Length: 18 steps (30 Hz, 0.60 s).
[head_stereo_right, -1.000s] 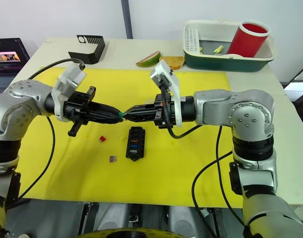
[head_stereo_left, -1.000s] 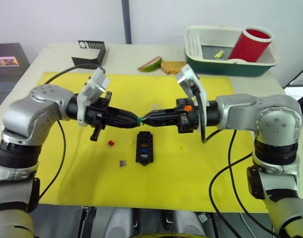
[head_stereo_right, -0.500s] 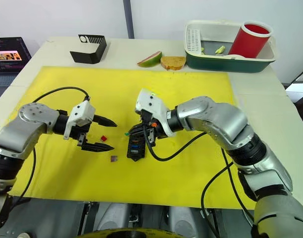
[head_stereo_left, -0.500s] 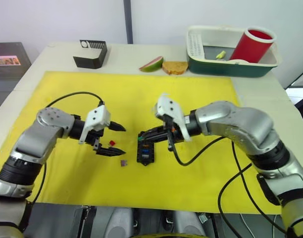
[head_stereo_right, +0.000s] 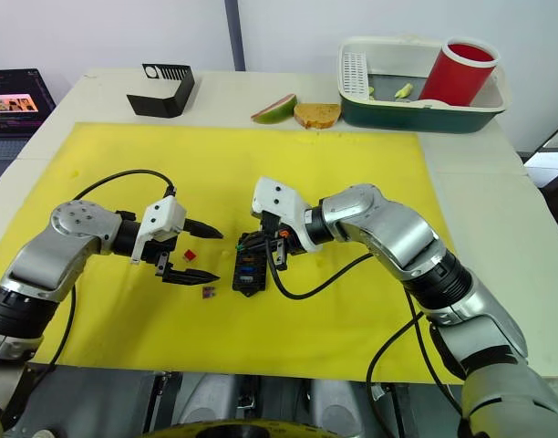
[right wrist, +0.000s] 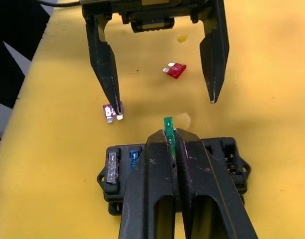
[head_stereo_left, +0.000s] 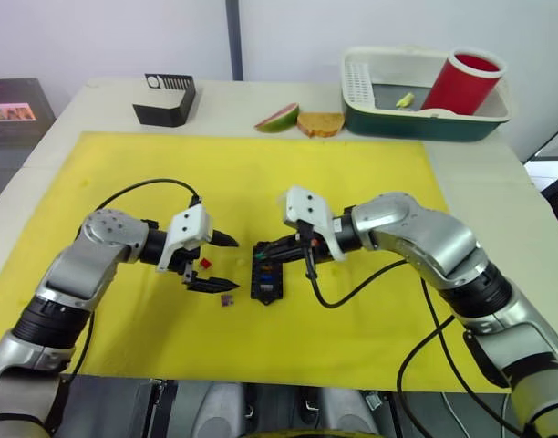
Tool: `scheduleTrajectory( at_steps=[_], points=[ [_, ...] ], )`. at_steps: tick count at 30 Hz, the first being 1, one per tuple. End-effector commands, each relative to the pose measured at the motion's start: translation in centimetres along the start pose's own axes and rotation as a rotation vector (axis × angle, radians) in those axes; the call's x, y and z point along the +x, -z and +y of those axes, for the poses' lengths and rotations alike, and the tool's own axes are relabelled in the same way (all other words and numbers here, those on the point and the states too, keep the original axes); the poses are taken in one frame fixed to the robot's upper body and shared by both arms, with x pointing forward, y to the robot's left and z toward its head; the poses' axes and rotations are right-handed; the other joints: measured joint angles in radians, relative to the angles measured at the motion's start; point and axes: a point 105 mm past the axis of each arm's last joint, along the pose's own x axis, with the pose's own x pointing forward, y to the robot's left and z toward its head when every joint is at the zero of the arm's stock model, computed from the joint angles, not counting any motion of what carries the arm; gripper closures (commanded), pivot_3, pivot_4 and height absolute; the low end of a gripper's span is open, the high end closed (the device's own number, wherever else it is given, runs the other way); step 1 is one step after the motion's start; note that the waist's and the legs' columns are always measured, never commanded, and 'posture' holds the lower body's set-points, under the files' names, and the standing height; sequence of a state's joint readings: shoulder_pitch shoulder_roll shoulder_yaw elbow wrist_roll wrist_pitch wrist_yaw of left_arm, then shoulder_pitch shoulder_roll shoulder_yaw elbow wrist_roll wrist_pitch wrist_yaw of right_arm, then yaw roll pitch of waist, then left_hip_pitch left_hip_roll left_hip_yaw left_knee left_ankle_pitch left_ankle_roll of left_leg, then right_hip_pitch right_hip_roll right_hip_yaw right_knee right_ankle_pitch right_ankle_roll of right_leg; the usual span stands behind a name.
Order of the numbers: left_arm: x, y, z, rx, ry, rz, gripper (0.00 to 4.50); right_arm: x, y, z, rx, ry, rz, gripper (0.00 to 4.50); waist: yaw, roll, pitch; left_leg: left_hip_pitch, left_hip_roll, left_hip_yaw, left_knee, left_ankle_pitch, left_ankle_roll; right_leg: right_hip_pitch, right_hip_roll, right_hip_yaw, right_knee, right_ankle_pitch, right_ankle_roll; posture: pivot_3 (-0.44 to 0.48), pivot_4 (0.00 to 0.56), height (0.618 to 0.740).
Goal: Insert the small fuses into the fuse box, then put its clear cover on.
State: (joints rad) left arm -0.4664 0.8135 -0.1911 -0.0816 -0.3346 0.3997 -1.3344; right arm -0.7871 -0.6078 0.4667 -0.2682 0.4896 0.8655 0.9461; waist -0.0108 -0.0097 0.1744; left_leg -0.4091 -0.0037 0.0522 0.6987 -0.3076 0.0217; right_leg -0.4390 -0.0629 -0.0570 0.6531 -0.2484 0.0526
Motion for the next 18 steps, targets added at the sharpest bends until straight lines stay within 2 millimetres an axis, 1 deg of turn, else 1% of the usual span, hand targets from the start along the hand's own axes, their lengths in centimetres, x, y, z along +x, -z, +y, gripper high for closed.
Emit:
scheduleTrajectory(
  at_steps=[1, 6, 11, 18],
  points=[
    [-0.12, -0.78, -0.13, 0.050, -0.006, -0.012, 0.05, -0.11, -0.36, -0.04, -0.021, 0.006, -0.022, 4.50, 0.000, 0.000, 0.000, 0.000, 0.000, 0.000, 0.000, 0.000, 0.000, 0.000, 0.000, 0.000, 0.000, 0.000, 0.000, 0.000, 0.150, 0.740],
    [-0.13, -0.73, -0.39, 0.048, 0.001, -0.011, 0.05, -0.09, 0.04, -0.29, -0.027, 0.017, -0.014, 4.50, 0.000, 0.000, 0.000, 0.000, 0.000, 0.000, 0.000, 0.000, 0.000, 0.000, 0.000, 0.000, 0.000, 0.000, 0.000, 0.000, 0.150, 0.740],
    [-0.16, -0.72, -0.62, 0.047, 0.006, -0.012, 0.05, -0.28, -0.11, -0.64, -0.026, 0.029, -0.022, 4.50, 0.000, 0.000, 0.000, 0.000, 0.000, 0.000, 0.000, 0.000, 0.000, 0.000, 0.000, 0.000, 0.000, 0.000, 0.000, 0.000, 0.150, 0.740],
    [-0.08, -0.77, -0.56, 0.050, 0.007, -0.012, 0.05, -0.26, -0.04, -0.61, -0.027, 0.027, -0.020, 4.50, 0.000, 0.000, 0.000, 0.000, 0.000, 0.000, 0.000, 0.000, 0.000, 0.000, 0.000, 0.000, 0.000, 0.000, 0.000, 0.000, 0.150, 0.740]
  ],
)
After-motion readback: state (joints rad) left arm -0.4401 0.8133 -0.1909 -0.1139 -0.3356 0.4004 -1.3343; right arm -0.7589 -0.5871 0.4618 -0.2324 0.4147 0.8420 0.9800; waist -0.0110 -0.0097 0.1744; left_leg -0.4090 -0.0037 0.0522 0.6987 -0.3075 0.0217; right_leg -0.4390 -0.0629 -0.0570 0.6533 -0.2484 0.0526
